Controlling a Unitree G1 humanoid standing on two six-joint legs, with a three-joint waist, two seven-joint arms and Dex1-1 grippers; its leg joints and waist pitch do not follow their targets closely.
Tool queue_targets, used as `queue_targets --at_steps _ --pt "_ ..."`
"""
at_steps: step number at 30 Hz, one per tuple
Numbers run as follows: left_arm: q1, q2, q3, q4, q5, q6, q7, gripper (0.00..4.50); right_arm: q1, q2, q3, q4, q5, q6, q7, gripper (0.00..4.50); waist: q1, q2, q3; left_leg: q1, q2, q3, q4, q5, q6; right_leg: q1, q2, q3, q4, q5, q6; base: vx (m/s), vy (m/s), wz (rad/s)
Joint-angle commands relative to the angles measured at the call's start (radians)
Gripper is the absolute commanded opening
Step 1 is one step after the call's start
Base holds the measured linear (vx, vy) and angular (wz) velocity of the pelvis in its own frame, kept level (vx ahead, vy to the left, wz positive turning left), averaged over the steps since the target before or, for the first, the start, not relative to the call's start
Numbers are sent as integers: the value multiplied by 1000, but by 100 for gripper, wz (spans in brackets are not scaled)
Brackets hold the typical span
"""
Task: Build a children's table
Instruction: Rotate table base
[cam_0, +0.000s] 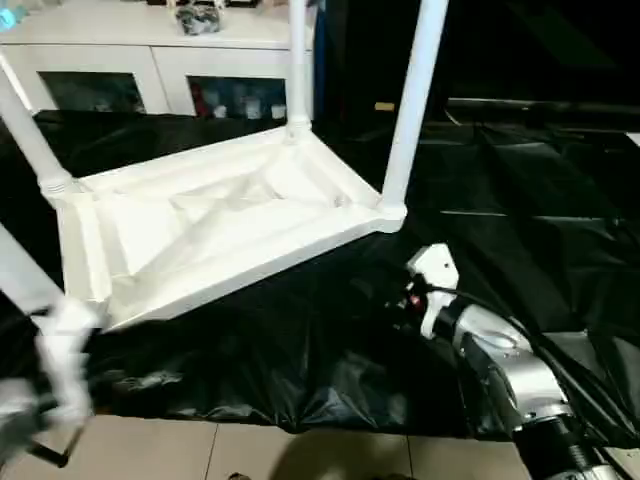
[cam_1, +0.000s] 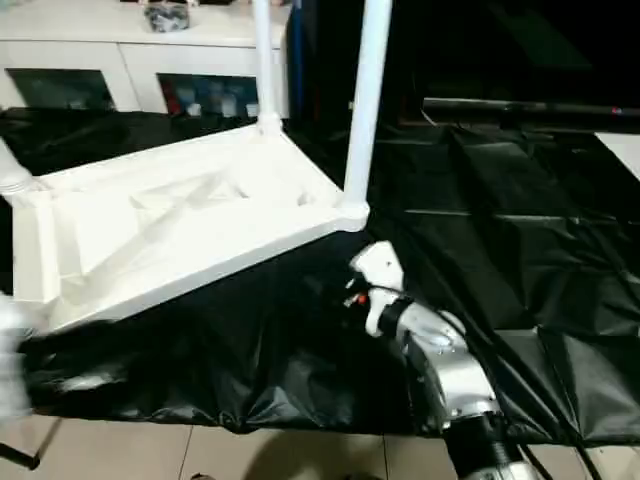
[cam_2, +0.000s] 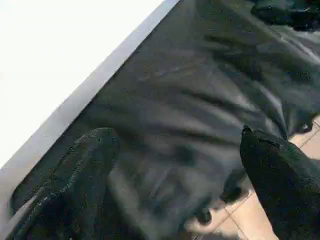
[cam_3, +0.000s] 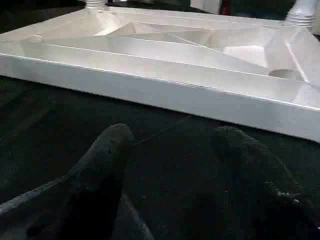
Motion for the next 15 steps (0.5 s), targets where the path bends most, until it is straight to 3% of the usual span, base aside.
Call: queue_targets --at_steps 1,3,4,6,7,8,9,10,11,12,13,14,15 --pt "7 32 51 26 -7 25 -32 442 6 -10 2 -26 8 17 12 297 -7 20 -31 42 9 -22 -95 -645 -36 6 -28 16 -108 -683 -45 0 0 0" --pt "13 69 87 58 -1 36 -41 442 9 -12 -1 -33 4 26 13 297 -4 20 -29 48 9 -22 -97 -666 -38 3 -26 15 -113 -677 -44 0 0 0" --pt "12 71 89 61 0 36 -41 442 8 -12 -1 -33 3 27 13 297 -7 22 -23 56 8 -22 -95 -697 -40 -2 -23 7 -122 -700 -38 0 0 0" --pt "-5 113 134 127 27 7 -32 442 7 -15 -4 -31 -6 35 -1 297 -15 26 -12 63 9 -27 -105 -764 -40 6 -12 -21 -135 -735 -13 0 0 0" --pt "-8 117 139 136 31 2 -30 442 7 -15 -5 -30 -8 36 -3 297 -19 35 -3 65 17 -27 -127 -823 -40 26 5 -54 -138 -710 -8 0 0 0" --pt "-40 133 152 189 53 -49 -14 442 2 -12 -8 -22 -17 42 -26 297 5 61 -3 3 52 -23 -199 -891 -49 109 11 -53 8 -520 -53 -92 -12 -1" --pt "-57 131 154 205 56 -65 -6 442 -1 -10 -10 -16 -22 44 -37 297 45 67 1 -67 73 -1 -255 -963 -67 159 13 -44 138 -379 -73 -92 -12 -1" --pt "-92 129 157 237 62 -99 8 442 -8 -5 -15 -4 -31 49 -58 297 99 61 -8 -86 43 85 -262 -925 -61 148 35 -31 186 -332 -64 -81 -37 6" --pt "-112 122 156 249 64 -120 14 442 -13 -1 -19 5 -39 46 -73 297 80 -31 -37 62 17 57 -104 -621 -79 37 -39 59 43 -811 25 83 -124 4" --pt "-135 109 153 256 63 -145 17 442 -18 4 -25 17 -44 41 -89 297 72 -65 -23 116 -11 22 70 -393 -38 -64 -111 79 -115 -1080 29 83 -124 4" --pt "-169 81 147 256 50 -166 24 442 -26 12 -34 35 -52 43 -118 297 92 -33 -20 14 -31 -61 66 -72 27 44 -156 170 -113 -1050 -27 130 -83 -13" --pt "-198 53 143 253 34 -179 29 442 -34 19 -42 50 -59 45 -143 297 122 -7 -34 18 8 -55 -19 -68 -2 63 -105 119 -61 -734 -75 0 0 0" --pt "-221 22 140 243 5 -173 28 442 -40 28 -50 63 -60 44 -162 297 127 21 -54 84 24 -34 -40 -133 -28 10 -32 83 -11 -349 -145 0 0 0"
